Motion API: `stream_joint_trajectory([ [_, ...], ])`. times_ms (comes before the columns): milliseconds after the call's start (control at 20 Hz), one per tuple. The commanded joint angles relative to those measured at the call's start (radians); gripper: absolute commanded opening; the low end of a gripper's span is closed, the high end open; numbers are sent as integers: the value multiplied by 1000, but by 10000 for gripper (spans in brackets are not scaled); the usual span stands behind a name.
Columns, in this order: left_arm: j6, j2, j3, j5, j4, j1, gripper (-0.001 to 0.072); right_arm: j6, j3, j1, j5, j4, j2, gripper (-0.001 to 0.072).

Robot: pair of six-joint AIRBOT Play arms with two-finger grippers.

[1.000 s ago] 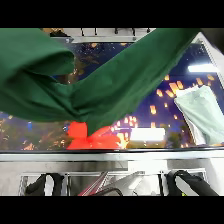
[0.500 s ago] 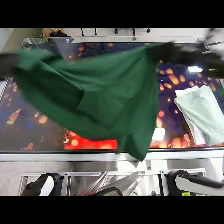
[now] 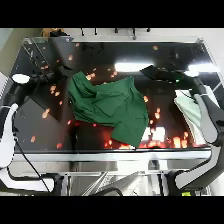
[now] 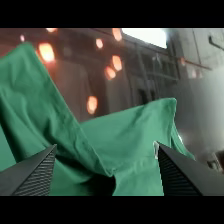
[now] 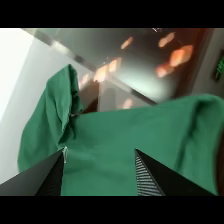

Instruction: Fold the shirts.

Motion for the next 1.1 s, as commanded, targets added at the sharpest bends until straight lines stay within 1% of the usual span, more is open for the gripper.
stream_joint_trajectory([
  [0, -34, -66, 149, -277, 12, 116, 678, 170, 0, -128, 191, -171, 60, 481],
  [50, -60, -66, 150, -350, 21, 146, 678, 217, -17, -155, 245, -241, 84, 481],
  [100, -99, -66, 142, -418, 68, 166, 678, 240, -50, -174, 288, -285, 106, 480],
  [200, -152, -59, 60, -513, 199, 177, 678, 241, -172, -191, 328, -321, 159, 480],
  [250, -153, -53, -5, -526, 244, 176, 678, 233, -251, -192, 315, -338, 188, 480],
  [300, -152, -46, -82, -520, 274, 166, 678, 229, -321, -188, 289, -362, 212, 480],
  [450, -125, -45, -257, -452, 271, 132, 678, 209, -484, -186, 203, -401, 238, 480],
  [550, -103, -45, -320, -382, 236, 94, 678, 201, -531, -182, 182, -401, 234, 480],
  [600, -95, -45, -344, -348, 228, 74, 664, 196, -543, -179, 170, -403, 233, 480],
  [650, -95, -46, -359, -314, 235, 52, 650, 187, -554, -173, 161, -404, 233, 480],
  [850, -96, -51, -365, -217, 248, -15, 650, 180, -570, -128, 100, -404, 219, 481],
  [950, -98, -51, -365, -189, 267, -29, 650, 179, -570, -97, 74, -404, 198, 481],
  [1050, -100, -53, -365, -189, 295, -29, 648, 175, -570, -65, 65, -404, 168, 481],
])
